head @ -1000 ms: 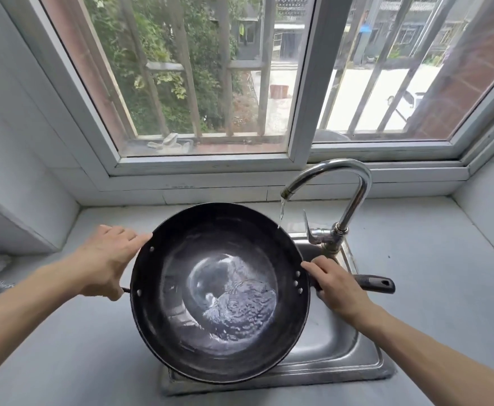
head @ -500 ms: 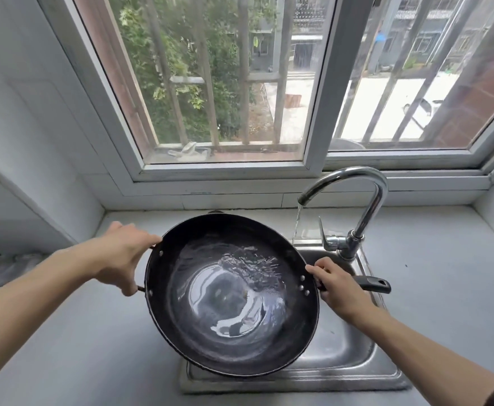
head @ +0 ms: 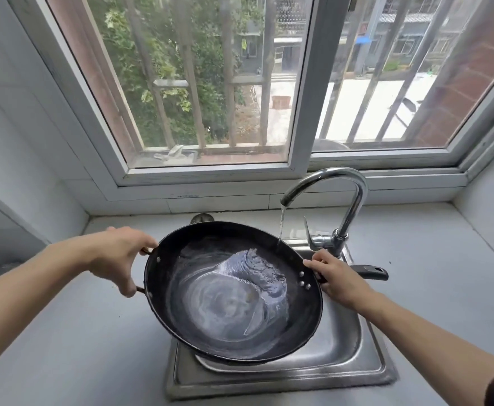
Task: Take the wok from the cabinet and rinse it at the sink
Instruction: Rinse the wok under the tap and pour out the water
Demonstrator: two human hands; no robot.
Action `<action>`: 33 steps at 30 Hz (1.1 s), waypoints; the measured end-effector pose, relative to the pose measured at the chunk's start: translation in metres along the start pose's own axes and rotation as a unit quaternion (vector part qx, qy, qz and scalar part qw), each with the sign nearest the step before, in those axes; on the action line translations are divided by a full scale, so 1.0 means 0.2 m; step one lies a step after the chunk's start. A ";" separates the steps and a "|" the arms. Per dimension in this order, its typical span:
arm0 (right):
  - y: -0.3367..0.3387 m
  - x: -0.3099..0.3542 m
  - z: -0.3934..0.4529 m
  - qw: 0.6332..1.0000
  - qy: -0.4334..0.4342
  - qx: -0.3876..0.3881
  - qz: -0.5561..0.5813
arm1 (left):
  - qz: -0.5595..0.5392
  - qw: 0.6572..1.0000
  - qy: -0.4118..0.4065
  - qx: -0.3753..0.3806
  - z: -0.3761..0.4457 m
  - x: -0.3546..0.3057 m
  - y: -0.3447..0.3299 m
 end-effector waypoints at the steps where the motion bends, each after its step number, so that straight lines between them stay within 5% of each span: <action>1: 0.01 0.00 -0.01 1.000 0.000 0.011 -0.001 | -0.002 1.000 -0.007 0.004 0.00 -0.01 0.00; 33: 0.52 -0.01 -0.54 0.988 -0.080 0.117 -0.064 | -0.068 0.980 -0.180 0.043 0.23 -0.43 -0.25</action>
Point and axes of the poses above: each hand's wrist, its own z-axis towards the middle knuckle, its own y-axis out of the back of the hand, x = y × z, the point moved 2 cm from there along z, towards the middle knuckle, and after that the axes turned 11 degrees about y, right-handed, at the moved point
